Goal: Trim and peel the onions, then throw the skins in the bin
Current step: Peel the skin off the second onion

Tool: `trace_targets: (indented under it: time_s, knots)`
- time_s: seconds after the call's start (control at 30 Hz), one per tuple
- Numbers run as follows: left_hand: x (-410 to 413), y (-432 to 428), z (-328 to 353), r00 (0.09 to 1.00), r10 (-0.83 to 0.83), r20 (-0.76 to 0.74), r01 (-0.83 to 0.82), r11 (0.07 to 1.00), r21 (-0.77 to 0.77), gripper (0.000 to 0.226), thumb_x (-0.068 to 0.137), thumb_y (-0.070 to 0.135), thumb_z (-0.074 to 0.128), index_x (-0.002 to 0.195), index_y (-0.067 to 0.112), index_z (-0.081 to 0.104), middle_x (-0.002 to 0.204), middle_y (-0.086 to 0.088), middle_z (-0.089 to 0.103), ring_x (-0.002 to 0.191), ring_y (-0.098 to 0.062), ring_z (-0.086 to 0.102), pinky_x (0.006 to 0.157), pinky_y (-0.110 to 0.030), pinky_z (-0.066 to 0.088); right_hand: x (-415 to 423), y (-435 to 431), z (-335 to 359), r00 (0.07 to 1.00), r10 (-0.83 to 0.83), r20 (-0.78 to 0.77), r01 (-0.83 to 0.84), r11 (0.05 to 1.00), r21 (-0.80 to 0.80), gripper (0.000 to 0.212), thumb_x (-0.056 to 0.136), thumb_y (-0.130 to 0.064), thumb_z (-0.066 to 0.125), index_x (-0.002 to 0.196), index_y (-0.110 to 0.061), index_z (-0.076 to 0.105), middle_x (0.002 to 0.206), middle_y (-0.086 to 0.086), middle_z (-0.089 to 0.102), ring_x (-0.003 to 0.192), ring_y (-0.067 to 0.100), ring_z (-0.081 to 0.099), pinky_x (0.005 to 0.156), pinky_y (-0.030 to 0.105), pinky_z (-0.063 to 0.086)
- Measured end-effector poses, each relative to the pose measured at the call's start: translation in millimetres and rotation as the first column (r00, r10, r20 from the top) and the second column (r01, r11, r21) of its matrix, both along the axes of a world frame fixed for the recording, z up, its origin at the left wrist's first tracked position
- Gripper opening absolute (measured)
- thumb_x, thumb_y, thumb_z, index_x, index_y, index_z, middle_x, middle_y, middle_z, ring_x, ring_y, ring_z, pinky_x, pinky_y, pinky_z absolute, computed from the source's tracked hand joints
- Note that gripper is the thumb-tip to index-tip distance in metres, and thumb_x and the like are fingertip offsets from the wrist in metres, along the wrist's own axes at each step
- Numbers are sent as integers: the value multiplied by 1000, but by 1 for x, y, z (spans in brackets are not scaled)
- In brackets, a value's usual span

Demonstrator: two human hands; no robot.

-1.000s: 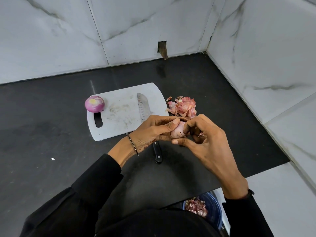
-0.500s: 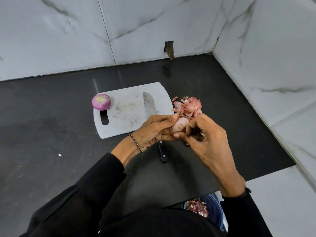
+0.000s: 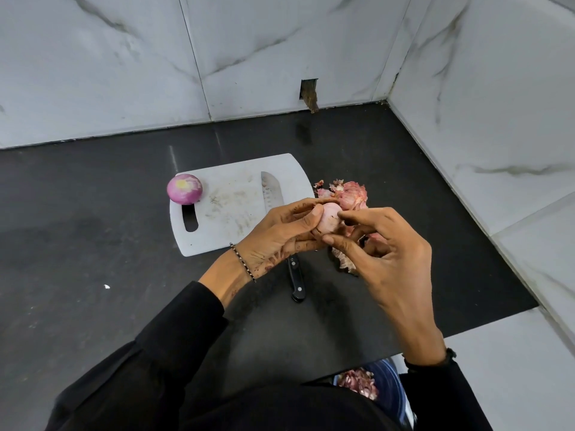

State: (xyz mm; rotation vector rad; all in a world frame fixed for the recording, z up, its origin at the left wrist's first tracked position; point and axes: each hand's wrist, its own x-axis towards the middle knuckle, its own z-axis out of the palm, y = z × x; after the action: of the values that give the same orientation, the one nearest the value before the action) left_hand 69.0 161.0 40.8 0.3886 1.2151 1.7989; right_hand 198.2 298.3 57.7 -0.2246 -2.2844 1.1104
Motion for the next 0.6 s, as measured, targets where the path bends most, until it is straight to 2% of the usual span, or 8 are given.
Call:
trace_targets:
  time_s: [0.17, 0.23, 0.37, 0.43, 0.53, 0.6]
  knots:
    - [-1, -4, -5, 997, -35, 70, 29, 996, 81, 42, 82, 23, 64, 122, 13, 65, 122, -15, 66, 111, -31, 65, 93, -44, 55, 1, 0, -3, 996, 47, -80, -61, 982, -179, 28, 80, -10, 84, 107, -8, 78, 105, -3, 75, 100, 16, 71, 85, 28, 58]
    - [-2, -5, -7, 997, -44, 69, 37, 994, 103, 42, 79, 23, 66, 121, 13, 67, 122, -14, 66, 112, -30, 64, 95, -45, 54, 1, 3, -2, 994, 73, -79, -87, 979, -186, 22, 82, -6, 82, 104, -6, 79, 103, -1, 76, 99, 18, 73, 85, 33, 59]
    - [-4, -6, -7, 999, -50, 4, 49, 995, 86, 39, 79, 25, 68, 117, 17, 70, 121, -12, 67, 113, -29, 64, 92, -42, 55, -1, 5, 4, 996, 89, -13, -90, 982, -166, 12, 85, -9, 81, 97, -11, 79, 95, -5, 73, 92, 17, 71, 78, 23, 55]
    - [-5, -5, -7, 998, -32, -50, 35, 998, 49, 45, 80, 25, 67, 122, 12, 65, 125, -14, 65, 115, -30, 63, 92, -42, 55, -2, 6, 6, 993, 94, 72, -85, 990, -111, 9, 88, -12, 77, 96, -15, 75, 94, -10, 69, 92, 13, 67, 75, 18, 53]
    - [-6, -3, -8, 997, -3, -80, 4, 1000, 10, 51, 83, 23, 64, 130, 6, 57, 129, -17, 62, 115, -32, 63, 93, -42, 55, -6, 2, 2, 988, 64, 144, -75, 994, 73, 10, 93, -8, 71, 100, -15, 68, 95, -15, 59, 91, 1, 60, 76, 11, 47]
    - [-4, -1, -10, 999, 21, -44, -21, 1000, 16, 48, 85, 21, 61, 130, 6, 57, 127, -16, 63, 113, -31, 64, 93, -42, 55, -10, -2, -4, 987, 29, 161, -55, 986, 158, 11, 95, -6, 67, 101, -14, 63, 94, -11, 56, 86, 4, 55, 73, 14, 46]
